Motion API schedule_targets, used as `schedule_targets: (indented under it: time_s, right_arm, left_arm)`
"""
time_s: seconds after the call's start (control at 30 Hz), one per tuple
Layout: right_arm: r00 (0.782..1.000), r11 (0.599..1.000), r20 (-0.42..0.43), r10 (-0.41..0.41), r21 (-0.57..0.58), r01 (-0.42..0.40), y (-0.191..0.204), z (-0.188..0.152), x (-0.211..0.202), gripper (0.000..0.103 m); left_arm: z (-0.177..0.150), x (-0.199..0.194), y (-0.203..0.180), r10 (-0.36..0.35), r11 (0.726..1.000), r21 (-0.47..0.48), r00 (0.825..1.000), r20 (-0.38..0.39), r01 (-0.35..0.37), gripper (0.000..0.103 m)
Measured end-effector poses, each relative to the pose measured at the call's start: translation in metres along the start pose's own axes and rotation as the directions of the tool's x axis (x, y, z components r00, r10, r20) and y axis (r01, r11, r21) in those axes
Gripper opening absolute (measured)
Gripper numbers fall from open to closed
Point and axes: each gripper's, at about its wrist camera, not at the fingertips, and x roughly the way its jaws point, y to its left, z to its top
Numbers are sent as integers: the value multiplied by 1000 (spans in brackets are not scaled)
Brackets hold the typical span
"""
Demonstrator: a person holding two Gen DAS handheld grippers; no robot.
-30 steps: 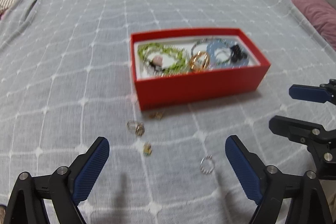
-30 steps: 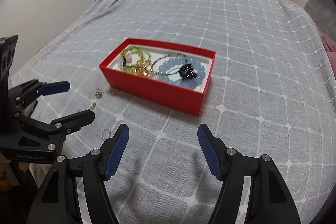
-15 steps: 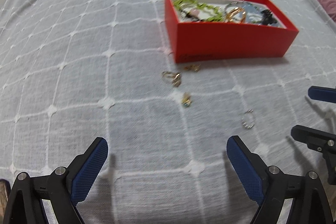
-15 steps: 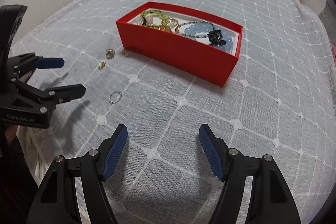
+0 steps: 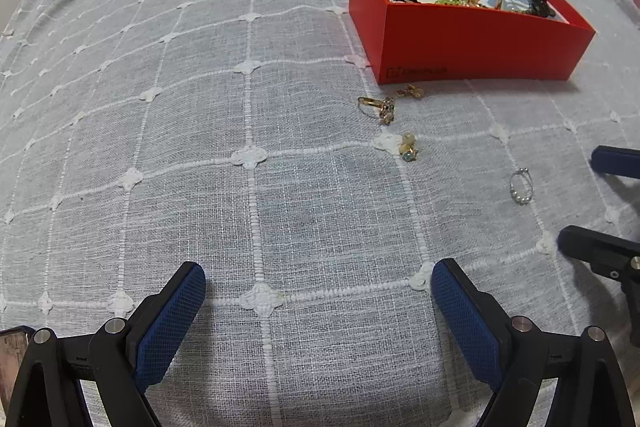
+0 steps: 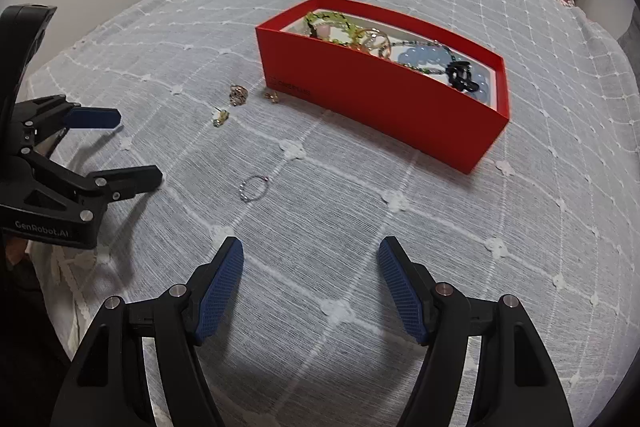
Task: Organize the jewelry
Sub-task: 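Withdraw both grippers from the red box toward the silver ring and earrings, then grasp the silver ring with the right gripper while the left gripper grasps a gold earring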
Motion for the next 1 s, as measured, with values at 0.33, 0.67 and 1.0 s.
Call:
schedule_targets:
  time_s: [0.33, 0.67, 1.0]
  right_arm:
    - [999, 997, 39, 34, -75, -31, 25, 9, 16, 72]
    - [996, 992, 61, 62, -110, -55, 32, 18, 24, 49]
    - [996, 991, 64, 58, -127, -50, 35, 25, 27, 25]
  left_arm:
    - [1, 2, 5, -19, 1000, -7, 1000, -7, 19, 95]
    - [2, 3, 4, -22, 1000, -11, 1000, -3, 22, 95]
    - [4, 2, 2, -44, 999, -21, 999, 12, 44, 95]
